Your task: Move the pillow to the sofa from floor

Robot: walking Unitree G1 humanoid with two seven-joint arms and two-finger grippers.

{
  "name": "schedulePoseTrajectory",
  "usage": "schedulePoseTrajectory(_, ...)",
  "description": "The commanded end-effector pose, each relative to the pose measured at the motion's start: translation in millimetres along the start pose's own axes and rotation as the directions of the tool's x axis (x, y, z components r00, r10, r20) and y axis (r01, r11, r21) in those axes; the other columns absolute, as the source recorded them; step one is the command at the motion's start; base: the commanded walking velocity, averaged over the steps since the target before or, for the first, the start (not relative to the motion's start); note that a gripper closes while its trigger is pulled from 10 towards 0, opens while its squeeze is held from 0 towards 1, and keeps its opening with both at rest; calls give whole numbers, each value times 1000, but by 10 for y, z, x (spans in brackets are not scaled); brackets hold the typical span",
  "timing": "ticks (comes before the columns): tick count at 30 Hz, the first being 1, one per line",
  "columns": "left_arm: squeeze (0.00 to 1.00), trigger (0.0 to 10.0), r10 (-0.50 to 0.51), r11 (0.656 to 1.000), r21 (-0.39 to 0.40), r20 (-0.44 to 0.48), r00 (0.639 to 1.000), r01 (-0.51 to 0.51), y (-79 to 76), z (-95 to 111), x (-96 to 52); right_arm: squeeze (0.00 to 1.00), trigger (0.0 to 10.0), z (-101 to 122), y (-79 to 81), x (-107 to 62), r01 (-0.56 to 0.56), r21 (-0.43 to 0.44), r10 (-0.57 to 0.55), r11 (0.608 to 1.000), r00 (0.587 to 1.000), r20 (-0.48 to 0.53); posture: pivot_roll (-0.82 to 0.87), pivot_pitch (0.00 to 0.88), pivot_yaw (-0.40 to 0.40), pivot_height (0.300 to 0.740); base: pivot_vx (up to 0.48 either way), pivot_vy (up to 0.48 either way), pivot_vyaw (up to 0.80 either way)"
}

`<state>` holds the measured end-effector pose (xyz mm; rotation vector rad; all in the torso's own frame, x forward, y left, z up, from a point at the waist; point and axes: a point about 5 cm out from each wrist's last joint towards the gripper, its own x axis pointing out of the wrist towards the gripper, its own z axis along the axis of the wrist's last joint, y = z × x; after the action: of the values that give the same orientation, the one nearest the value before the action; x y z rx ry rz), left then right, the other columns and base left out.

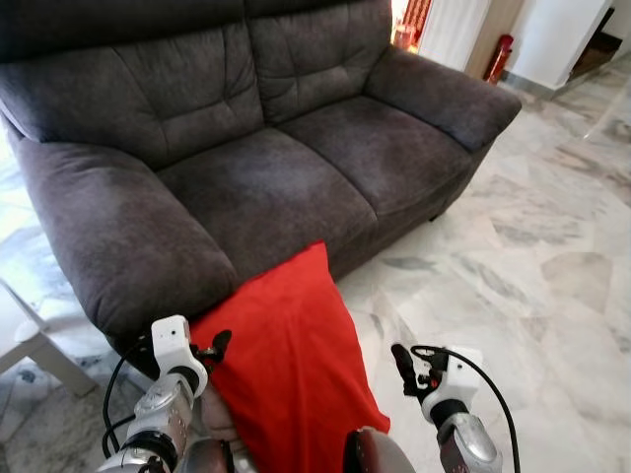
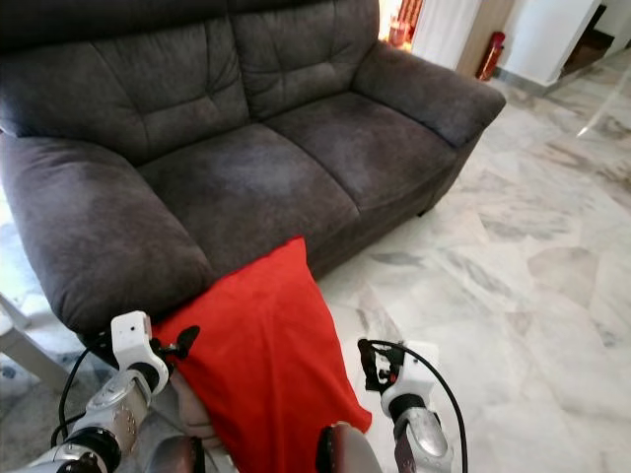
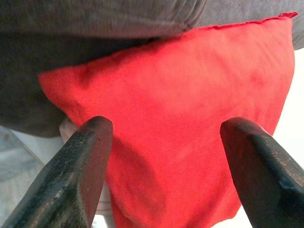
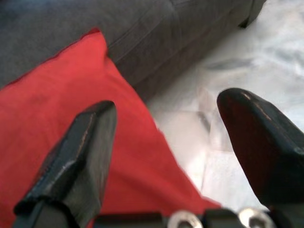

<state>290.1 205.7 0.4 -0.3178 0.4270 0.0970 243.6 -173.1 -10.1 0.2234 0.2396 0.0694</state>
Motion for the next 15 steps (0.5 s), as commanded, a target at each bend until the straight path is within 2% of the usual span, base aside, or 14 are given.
schedulePoseTrajectory(1,0,10000,18,1000,-20,-38,999,-19,20,-111,-32,0,10000,48,-14,-62,-8,-18,9,1000,1000,22,-40,126,-129,630,0,0,0)
schedulePoseTrajectory(6,0,10000,52,998,-46,-26,998,-53,73,-104,-45,0,10000,265,-27,-150,0,-36,4,999,994,109,-50,145,-143,630,0,0,0)
schedulePoseTrajectory(15,0,10000,128,991,-42,37,991,-127,178,30,-40,0,10000,584,150,-70,-61,-44,67,997,987,144,-48,179,-186,630,0,0,0)
